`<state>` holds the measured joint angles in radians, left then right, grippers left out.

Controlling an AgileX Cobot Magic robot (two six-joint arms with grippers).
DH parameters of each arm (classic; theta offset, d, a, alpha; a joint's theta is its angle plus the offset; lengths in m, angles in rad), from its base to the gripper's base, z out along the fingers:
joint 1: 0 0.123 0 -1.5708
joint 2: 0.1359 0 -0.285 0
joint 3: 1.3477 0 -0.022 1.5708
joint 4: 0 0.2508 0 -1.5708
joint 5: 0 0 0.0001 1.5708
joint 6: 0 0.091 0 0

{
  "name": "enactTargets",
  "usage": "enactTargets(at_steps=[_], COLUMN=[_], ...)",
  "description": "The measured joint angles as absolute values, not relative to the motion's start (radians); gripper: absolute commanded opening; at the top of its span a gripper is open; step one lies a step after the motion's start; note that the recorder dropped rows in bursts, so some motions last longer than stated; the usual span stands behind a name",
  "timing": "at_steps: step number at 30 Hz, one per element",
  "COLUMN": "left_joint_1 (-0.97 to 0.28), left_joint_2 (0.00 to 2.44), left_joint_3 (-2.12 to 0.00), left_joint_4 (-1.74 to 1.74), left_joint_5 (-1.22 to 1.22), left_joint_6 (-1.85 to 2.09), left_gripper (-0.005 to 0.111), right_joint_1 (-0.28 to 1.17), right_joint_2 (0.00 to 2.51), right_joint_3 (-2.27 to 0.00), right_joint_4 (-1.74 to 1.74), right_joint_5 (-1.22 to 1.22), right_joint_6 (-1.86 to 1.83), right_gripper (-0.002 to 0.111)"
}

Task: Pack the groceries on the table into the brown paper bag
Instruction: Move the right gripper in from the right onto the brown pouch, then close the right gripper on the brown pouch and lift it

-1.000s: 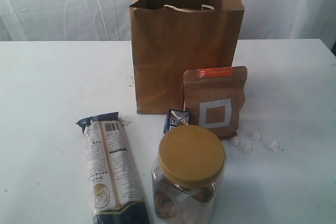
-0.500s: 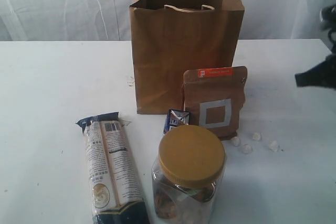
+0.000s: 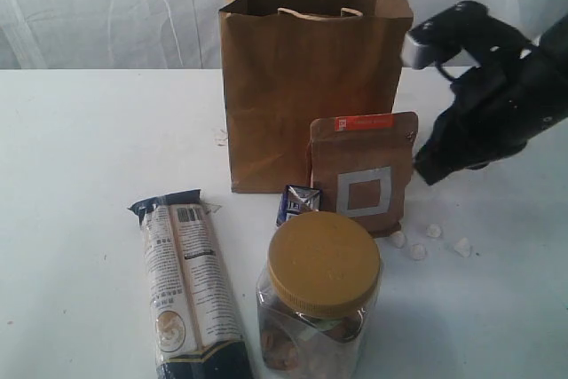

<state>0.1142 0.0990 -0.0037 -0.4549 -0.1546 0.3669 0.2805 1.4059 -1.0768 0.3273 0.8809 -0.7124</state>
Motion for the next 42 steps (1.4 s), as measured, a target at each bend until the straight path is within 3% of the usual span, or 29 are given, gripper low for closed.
enactTargets(at_steps=[3,8,12,25,32,37,42], left_joint_1=[0.114,0.114,0.114,0.114,0.114,0.114,0.114], left_joint_2=[0.099,0.099,0.099,0.099,0.099,0.099,0.099], left_joint_3=[-0.004,-0.004,-0.004,-0.004,-0.004,-0.004,-0.004], left_joint_4=[-0.455,-0.455,-0.455,-0.455,-0.455,-0.455,-0.455], left_joint_5=[-0.155,-0.155,-0.155,-0.155,-0.155,-0.155,-0.155], left_joint_6=[0.367,0.367,0.367,0.367,0.367,0.367,0.367], left_gripper=[0.000,0.000,0.000,0.000,0.000,0.000,0.000], right_joint_1=[0.377,0.408,0.408,0.408,0.408,0.408,0.408], right_joint_2=[1.385,1.387,1.390,1.478,1.551,1.555,1.537], right_joint_3=[-1.077,-1.077,-1.073,-1.038,-1.025,-1.025,-1.025], right_joint_4=[0.285,0.260,0.254,0.250,0.250,0.257,0.311], right_joint_5=[0.876,0.838,0.769,0.406,0.417,0.486,0.598], right_joint_6=[-0.919,-1.046,-1.061,-1.065,-1.065,-1.069,-1.069], right_gripper=[0.019,0.056,0.073,0.073,0.072,0.059,0.056])
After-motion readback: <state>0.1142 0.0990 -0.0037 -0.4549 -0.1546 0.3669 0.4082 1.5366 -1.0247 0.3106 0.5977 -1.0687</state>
